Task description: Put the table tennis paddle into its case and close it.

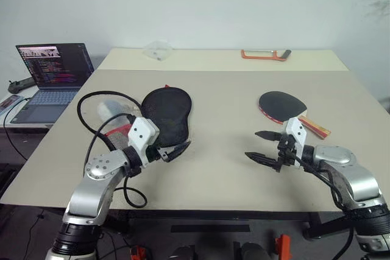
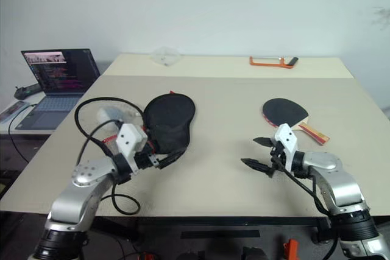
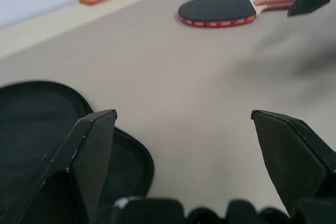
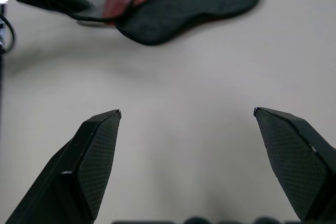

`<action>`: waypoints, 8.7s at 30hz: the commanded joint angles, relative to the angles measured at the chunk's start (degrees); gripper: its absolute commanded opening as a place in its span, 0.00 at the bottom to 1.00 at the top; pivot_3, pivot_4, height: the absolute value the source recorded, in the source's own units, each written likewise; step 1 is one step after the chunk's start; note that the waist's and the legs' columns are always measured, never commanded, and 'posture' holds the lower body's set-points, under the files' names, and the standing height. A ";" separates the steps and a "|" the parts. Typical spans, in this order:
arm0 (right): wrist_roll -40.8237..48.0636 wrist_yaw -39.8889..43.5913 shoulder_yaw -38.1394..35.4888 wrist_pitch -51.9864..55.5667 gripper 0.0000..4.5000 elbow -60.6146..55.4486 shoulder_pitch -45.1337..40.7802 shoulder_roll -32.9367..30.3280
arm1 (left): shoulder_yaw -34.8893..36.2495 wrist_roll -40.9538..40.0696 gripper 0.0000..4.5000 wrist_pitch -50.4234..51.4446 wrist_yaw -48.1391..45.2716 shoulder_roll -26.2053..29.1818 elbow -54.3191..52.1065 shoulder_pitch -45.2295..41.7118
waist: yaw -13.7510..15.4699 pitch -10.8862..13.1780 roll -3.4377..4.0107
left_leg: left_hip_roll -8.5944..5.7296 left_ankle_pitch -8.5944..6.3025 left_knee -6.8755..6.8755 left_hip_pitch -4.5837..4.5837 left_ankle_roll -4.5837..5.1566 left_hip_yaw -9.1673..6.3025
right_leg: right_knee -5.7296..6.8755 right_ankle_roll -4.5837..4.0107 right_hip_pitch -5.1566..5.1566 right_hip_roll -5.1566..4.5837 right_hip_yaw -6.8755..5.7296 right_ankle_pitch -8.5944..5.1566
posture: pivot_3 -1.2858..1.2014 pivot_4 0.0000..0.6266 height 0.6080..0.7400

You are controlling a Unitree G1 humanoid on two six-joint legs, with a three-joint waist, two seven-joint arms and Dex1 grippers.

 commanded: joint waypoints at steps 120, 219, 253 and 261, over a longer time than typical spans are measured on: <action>5.83 -9.13 -4.39 16.38 1.00 -16.30 -9.07 -7.78 | -12.38 16.91 0.42 -32.93 -31.89 -15.81 70.62 -41.90 | 0.35 -0.10 -0.26 | -0.21 0.36 0.73 -0.90 0.21 0.43 | 0.93 0.19 -0.98 -0.02 0.08 0.13 | 0.52 0.24 1.00; 1.53 -59.81 -24.31 18.79 0.01 31.83 -30.86 41.42 | 4.20 -7.49 0.84 2.85 -26.94 12.06 17.61 -17.27 | -1.69 -0.10 -0.18 | -0.07 0.43 0.60 -0.86 0.09 0.94 | 1.79 -0.09 -1.79 0.06 0.71 0.27 | 0.52 0.24 1.00; 2.99 -63.75 -19.87 25.56 0.43 18.95 -24.64 36.17 | -0.60 -5.22 0.84 2.24 -28.26 8.52 20.83 -24.96 | -1.81 -0.09 -0.17 | -0.06 0.40 0.60 -0.84 0.21 1.07 | 1.82 -0.08 -1.81 0.09 0.82 0.27 | 0.52 0.24 1.00; -1.30 -45.35 -6.17 25.74 0.99 9.59 -21.82 17.85 | -0.19 -5.31 0.84 1.52 -28.35 8.44 20.56 -23.90 | -1.76 -0.09 -0.18 | -0.08 0.40 0.62 -0.87 0.22 1.10 | 1.77 -0.06 -1.80 0.09 0.81 0.26 | 0.52 0.24 1.00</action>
